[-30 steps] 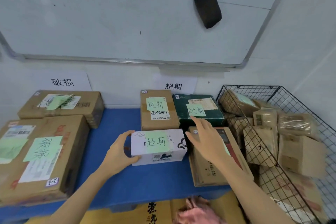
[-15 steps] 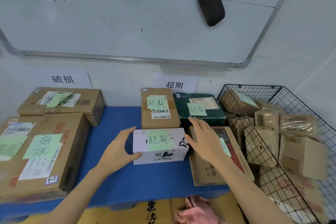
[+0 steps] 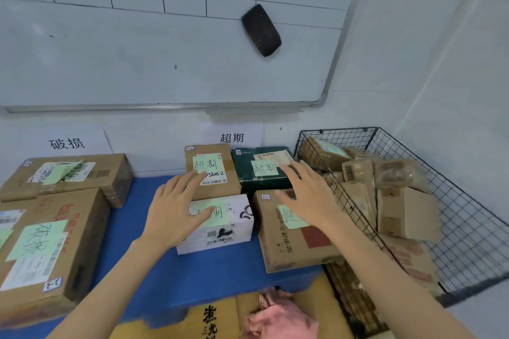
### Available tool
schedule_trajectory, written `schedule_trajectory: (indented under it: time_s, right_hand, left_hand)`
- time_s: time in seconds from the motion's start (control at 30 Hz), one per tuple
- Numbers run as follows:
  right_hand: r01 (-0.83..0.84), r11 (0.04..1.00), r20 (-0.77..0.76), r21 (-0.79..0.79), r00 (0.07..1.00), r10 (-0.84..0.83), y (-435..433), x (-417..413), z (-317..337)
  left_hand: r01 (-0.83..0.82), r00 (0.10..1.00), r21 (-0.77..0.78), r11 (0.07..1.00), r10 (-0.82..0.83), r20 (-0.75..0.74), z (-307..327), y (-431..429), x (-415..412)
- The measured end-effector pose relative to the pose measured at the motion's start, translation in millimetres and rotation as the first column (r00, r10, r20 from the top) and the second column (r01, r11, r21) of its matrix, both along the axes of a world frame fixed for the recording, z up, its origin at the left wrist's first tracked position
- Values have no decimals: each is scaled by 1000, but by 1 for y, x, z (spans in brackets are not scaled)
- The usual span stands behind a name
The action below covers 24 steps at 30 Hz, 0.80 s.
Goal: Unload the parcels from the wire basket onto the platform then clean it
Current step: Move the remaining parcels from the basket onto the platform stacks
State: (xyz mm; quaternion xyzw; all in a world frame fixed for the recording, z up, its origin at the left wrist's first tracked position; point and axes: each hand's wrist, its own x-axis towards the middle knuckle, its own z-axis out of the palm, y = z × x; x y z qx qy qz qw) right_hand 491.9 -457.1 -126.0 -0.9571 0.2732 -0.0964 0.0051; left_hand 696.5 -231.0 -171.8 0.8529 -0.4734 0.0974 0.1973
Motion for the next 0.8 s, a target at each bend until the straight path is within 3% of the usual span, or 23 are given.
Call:
schedule_trajectory:
  time_s: [0.37,0.8]
  right_hand:
    - [113,991,91,-73,990,-106,-63,-159,58]
    - [201,979,118,-13,973,-198,-139,-352,63]
  left_hand:
    - [61,996,28,998,-63,56,29,-83,-133]
    - [158,985,1,988,-157,76,49,-188,-315]
